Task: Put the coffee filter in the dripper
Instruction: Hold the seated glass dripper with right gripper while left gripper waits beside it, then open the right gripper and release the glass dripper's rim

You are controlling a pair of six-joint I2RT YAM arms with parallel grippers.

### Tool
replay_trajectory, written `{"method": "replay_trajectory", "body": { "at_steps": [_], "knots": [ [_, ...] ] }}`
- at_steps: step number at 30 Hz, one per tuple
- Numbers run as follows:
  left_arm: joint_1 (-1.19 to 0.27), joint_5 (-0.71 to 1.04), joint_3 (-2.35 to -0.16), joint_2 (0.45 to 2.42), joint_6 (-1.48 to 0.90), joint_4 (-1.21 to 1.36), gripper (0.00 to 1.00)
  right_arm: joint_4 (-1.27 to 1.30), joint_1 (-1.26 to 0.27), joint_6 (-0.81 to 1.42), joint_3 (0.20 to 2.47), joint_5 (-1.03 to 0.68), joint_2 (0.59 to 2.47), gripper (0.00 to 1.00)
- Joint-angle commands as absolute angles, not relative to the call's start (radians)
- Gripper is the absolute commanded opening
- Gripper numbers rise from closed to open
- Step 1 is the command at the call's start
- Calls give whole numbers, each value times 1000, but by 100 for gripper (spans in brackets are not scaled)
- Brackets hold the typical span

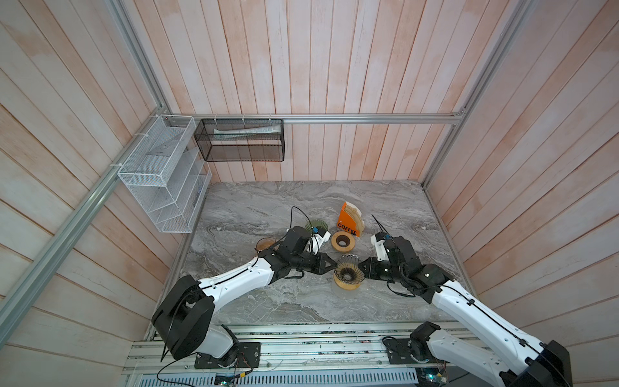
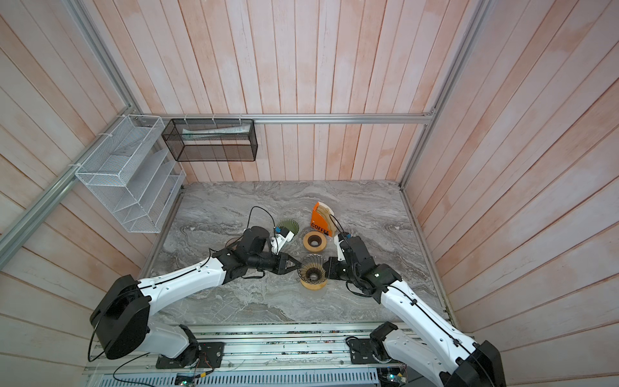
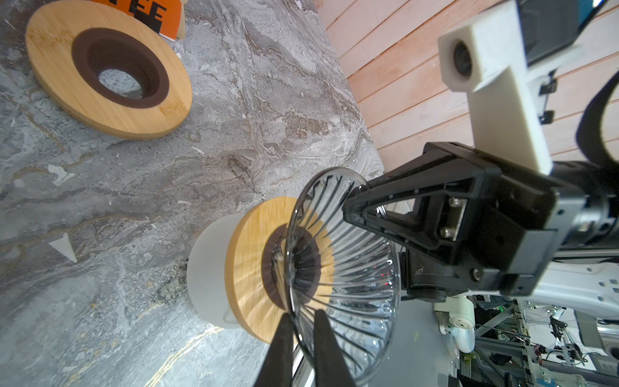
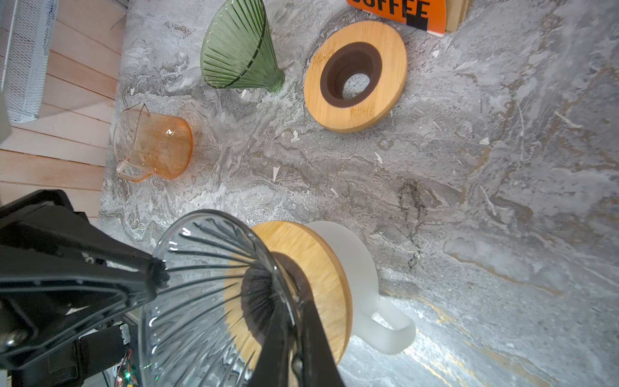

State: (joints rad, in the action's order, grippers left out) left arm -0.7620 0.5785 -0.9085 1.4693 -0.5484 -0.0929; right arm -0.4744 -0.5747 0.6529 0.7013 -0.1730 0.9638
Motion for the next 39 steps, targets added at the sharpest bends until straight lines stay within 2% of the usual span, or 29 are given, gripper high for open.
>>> {"method": "replay_trajectory", "body": {
  "at_steps": [1,23,32,39],
  "knots": [
    [-793,608,-903,1482,-512,-220,17,-583,-572,655,688,-84,1002,3],
    [-796,594,-919,1457,-516,-243,20,-619,-573,658,729,-80,964,21],
    [-796,574,-925,1437,-512,-245,28,-630,-572,660,748,-72,952,23],
    [-797,572,-934,1436,-509,-247,29,-645,-572,651,779,-72,953,25]
  ]
}}
